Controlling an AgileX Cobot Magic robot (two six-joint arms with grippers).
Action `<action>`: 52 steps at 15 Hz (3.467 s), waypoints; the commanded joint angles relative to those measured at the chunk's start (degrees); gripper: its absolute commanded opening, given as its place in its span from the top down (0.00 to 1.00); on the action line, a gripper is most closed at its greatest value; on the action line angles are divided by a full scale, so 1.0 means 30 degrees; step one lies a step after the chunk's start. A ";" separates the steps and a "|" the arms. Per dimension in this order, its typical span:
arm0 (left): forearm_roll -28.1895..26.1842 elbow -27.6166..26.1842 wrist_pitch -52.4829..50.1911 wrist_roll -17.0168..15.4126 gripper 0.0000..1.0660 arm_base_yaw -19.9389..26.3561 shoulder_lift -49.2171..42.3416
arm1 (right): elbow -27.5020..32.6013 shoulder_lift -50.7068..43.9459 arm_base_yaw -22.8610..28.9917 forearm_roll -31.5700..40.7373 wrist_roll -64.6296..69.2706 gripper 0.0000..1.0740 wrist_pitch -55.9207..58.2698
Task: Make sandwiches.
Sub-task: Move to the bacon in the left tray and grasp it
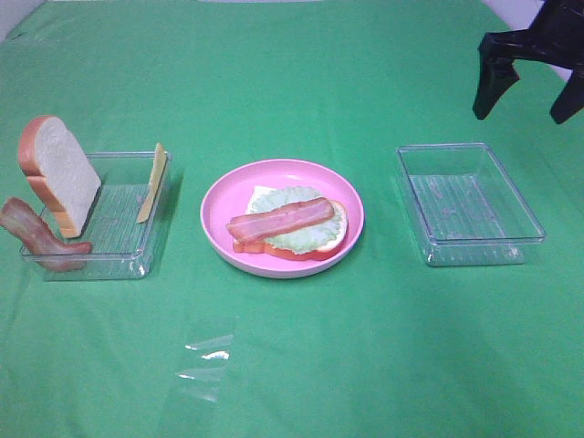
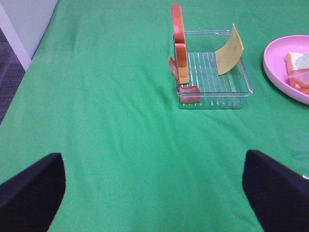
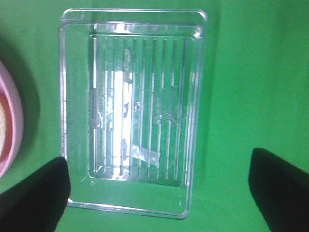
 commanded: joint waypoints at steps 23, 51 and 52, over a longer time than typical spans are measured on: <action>-0.0076 -0.0019 -0.0210 -0.0057 0.15 0.0000 -0.0191 | 2.4885 -3.9840 -0.0439 -0.1280 0.0134 0.11 -0.0649; 0.0306 -0.0019 -0.0229 0.0019 0.15 0.0000 0.0038 | 2.5840 -3.9725 -0.0439 -0.1222 0.1356 0.11 -0.1948; 0.0573 -0.0019 -0.0229 0.0134 0.15 0.0000 0.0458 | 2.5840 -3.9725 -0.0439 -0.1222 0.1356 0.11 -0.1948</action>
